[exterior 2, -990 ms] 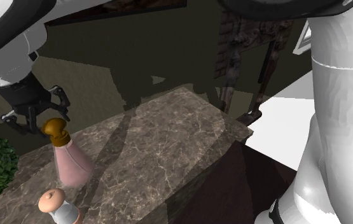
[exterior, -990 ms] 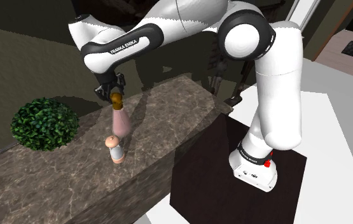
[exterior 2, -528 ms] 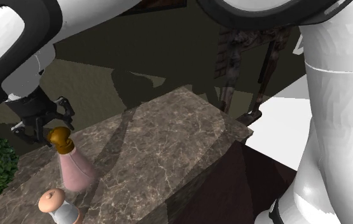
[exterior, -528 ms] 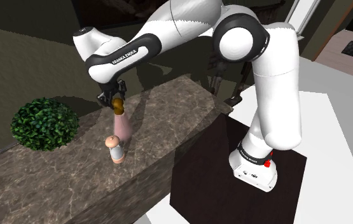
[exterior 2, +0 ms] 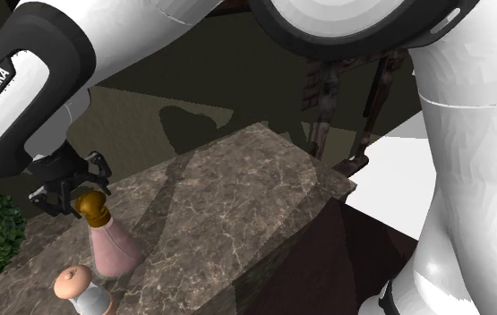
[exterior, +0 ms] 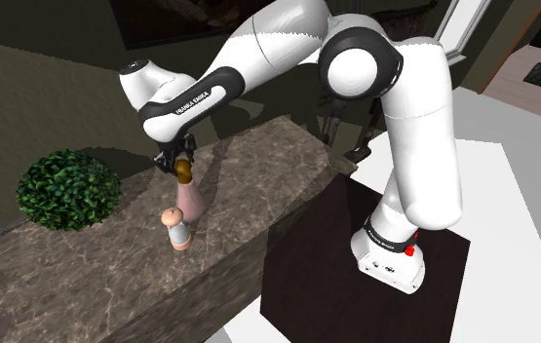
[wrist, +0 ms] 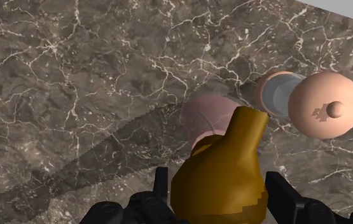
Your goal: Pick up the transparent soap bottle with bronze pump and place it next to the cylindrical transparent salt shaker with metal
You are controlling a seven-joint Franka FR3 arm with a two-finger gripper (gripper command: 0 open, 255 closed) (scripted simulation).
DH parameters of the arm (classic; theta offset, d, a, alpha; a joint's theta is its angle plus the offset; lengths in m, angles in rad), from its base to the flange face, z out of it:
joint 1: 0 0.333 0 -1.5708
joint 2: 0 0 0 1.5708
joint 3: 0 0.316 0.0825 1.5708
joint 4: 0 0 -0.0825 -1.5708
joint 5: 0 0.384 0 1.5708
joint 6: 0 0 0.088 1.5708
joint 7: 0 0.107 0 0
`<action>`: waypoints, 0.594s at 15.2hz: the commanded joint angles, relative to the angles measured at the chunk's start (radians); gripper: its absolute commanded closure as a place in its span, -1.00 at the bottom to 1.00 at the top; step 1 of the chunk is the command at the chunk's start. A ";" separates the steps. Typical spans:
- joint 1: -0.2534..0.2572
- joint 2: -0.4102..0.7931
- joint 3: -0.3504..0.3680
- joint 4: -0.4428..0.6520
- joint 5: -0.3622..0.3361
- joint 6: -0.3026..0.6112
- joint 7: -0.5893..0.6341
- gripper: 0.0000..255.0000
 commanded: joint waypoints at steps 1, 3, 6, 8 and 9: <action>0.000 0.002 0.000 0.000 0.000 0.004 0.001 1.00; 0.000 0.002 0.000 0.000 0.000 0.004 0.001 1.00; 0.000 0.002 0.000 0.000 0.000 0.004 0.001 1.00; 0.000 0.002 0.000 0.000 0.000 0.004 0.001 -1.00; 0.000 0.002 0.000 0.000 0.000 0.004 0.001 -1.00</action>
